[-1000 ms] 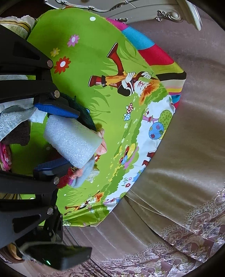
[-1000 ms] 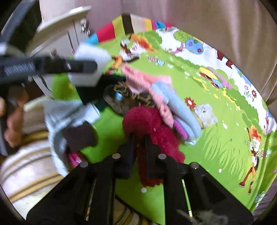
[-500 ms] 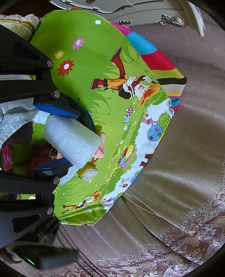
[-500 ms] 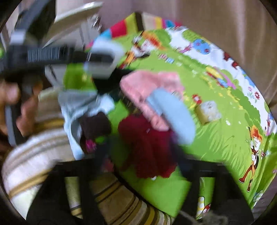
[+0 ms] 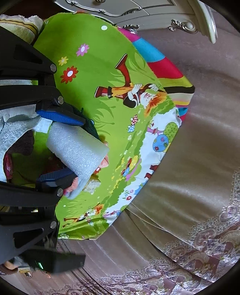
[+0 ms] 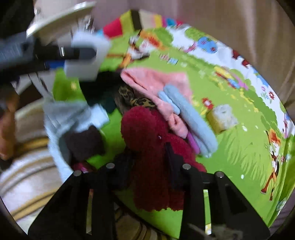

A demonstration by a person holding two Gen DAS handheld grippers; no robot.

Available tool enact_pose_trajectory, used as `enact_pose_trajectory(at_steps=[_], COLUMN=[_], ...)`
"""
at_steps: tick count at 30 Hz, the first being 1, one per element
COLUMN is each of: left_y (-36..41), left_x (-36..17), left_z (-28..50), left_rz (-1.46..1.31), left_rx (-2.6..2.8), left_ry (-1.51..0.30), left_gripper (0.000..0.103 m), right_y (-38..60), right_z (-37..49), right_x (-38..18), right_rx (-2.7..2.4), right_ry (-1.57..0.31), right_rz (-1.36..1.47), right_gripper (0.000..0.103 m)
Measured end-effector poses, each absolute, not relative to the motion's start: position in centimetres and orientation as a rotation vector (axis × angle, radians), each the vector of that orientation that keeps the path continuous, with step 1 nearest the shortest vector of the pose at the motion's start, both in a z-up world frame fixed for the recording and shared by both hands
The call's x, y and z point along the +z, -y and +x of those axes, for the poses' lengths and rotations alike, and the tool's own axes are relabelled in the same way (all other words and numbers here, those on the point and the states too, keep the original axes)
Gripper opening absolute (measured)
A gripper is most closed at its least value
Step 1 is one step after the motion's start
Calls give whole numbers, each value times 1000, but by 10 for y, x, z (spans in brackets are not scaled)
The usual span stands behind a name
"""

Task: Organize soft objects
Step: 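Grasp the white foam block with the left tool while the right tool reaches the red pompom knit, then grasp the red pompom knit with the right tool and lift it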

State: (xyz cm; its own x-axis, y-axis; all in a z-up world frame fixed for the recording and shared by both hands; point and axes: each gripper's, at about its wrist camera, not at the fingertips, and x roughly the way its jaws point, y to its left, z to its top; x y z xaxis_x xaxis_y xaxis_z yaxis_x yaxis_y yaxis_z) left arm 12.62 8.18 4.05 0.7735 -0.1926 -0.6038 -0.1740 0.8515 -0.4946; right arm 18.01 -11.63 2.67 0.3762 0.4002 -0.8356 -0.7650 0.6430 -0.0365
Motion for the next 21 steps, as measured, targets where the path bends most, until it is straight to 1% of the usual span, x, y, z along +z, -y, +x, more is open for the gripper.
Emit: enact_pose_trajectory(at_steps=[5, 11, 17, 21], left_y=[-78, -68, -48, -25], left_x=[53, 60, 68, 68], left_z=[114, 104, 97, 99], left_rz=[-560, -561, -537, -521], left_rx=[-2, -18, -66, -118], left_ry=[-635, -614, -618, -654], left_gripper=[47, 47, 47, 47], right_y=[144, 171, 208, 241], right_z=[167, 167, 144, 131], right_x=[67, 93, 119, 123], right_rx=[860, 883, 759, 669], right_ry=[-894, -859, -764, -755], right_rz=[-238, -36, -19, -5], right_gripper=[38, 38, 38, 38])
